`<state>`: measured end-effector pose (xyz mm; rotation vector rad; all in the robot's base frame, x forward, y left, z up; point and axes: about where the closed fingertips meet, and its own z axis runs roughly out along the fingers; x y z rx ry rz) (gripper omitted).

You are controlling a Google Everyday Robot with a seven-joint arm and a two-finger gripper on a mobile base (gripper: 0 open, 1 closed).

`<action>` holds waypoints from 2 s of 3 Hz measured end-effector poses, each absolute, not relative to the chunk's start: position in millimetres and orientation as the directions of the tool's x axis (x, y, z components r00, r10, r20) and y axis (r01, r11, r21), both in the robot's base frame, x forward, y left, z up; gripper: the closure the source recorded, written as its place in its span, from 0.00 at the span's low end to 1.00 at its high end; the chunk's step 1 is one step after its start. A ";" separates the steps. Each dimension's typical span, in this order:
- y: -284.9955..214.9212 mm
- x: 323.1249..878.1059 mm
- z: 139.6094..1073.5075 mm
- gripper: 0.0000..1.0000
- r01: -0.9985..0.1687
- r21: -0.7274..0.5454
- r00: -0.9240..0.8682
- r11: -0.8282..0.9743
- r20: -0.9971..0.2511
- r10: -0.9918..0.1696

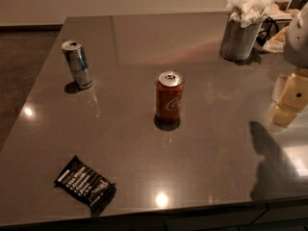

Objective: Move rxbar chocolate near coke can

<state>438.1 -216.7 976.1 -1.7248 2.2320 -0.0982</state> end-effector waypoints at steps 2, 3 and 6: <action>-193.4 432.0 975.6 0.00 -0.939 -0.232 -0.205 0.255 -0.221 -0.953; -149.1 421.4 969.7 0.00 -0.948 -0.219 -0.171 0.233 -0.266 -0.949; 3.4 378.3 922.0 0.00 -0.963 -0.153 -0.156 0.223 -0.358 -0.921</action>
Offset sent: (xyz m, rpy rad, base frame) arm -0.0147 0.0513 -0.0070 0.0385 0.0466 0.0456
